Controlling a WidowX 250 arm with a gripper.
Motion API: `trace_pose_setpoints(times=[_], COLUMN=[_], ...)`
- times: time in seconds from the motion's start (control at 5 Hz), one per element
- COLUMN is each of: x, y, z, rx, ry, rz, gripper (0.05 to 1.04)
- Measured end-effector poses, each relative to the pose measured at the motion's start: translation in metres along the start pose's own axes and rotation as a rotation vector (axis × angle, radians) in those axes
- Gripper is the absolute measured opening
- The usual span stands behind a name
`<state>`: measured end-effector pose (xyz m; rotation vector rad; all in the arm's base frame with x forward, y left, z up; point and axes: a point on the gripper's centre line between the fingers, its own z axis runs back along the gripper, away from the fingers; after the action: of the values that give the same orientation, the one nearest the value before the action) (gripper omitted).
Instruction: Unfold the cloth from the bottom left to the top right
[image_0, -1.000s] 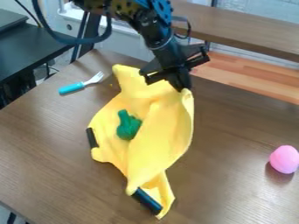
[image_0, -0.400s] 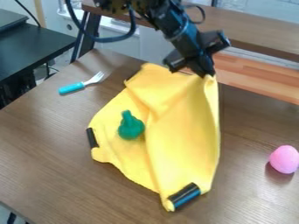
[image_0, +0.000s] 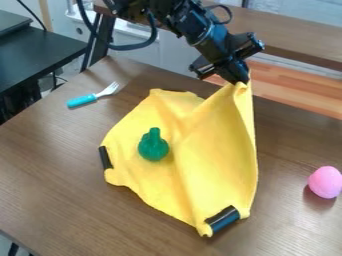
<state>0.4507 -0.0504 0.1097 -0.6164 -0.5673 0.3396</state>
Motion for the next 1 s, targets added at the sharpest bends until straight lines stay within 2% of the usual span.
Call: trace_pose_setpoints(times=[0.2, 0.4, 0.6, 0.8, 1.0], x=[0.0059, 0.0065, 0.0063, 0.0081, 0.0095], y=[-0.0035, -0.0007, -0.0023, -0.0005, -0.0015], z=[0.0029, 0.0032, 0.0058, 0.005, 0.005], rx=[-0.089, -0.187, -0.262, -0.264, -0.28], ry=[-0.012, 0.004, 0.019, 0.006, -0.02], rz=[-0.013, -0.007, 0.006, 0.013, 0.009], gripper=[0.053, 0.067, 0.204, 0.458, 0.798])
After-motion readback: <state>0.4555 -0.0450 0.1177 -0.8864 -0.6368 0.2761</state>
